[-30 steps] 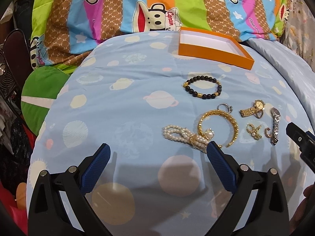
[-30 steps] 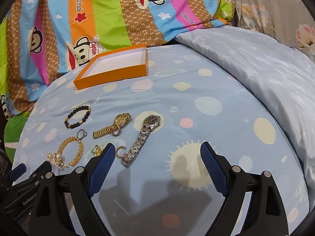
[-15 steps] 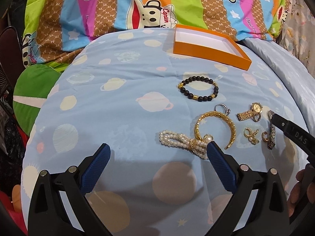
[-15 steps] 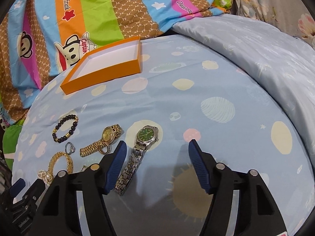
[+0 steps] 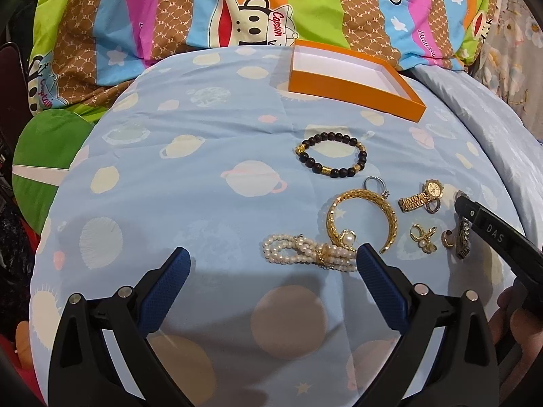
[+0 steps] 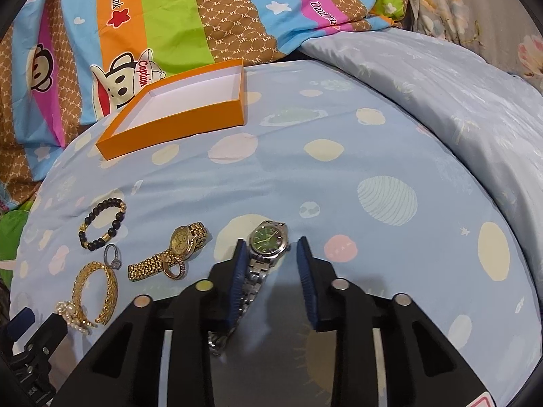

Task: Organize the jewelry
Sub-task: 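Close the right tool on the silver watch band, then grasp the black bead bracelet with the left tool while the right holds the watch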

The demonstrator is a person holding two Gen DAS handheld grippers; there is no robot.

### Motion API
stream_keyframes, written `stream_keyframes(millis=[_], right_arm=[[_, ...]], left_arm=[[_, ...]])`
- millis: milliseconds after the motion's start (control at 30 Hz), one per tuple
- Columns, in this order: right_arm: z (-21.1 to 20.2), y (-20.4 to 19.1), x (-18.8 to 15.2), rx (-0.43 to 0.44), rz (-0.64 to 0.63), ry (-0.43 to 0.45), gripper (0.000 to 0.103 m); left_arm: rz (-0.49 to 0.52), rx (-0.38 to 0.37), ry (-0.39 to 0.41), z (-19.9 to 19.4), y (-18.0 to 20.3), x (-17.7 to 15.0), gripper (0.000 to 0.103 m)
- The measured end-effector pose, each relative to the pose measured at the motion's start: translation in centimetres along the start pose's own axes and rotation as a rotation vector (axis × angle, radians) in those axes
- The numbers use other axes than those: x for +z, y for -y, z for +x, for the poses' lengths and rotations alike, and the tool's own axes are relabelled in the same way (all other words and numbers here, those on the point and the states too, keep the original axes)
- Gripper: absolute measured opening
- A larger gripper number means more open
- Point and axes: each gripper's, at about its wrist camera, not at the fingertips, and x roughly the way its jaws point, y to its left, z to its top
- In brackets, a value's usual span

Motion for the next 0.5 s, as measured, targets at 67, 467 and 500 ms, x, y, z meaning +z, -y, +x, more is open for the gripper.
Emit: stream_keyframes(millis=[67,467,500], right_arm=[[0.0,0.2,0.0,0.007,0.002,0.002,0.023],[-2.0,1.0,-0.1,0.033,0.007,0.033,0.022],[-2.2,1.0,0.0,0.034,0.004,0.038,0.022]], left_arm=[[0.001,-0.001,-0.005,0.0,-0.1,-0.1,0.096],[-0.025,-0.023,0.003,-0.4,-0.9,0.5,0.096],[-0.027,-0.025,0.007,-0.4,-0.8,0.7,0.096]])
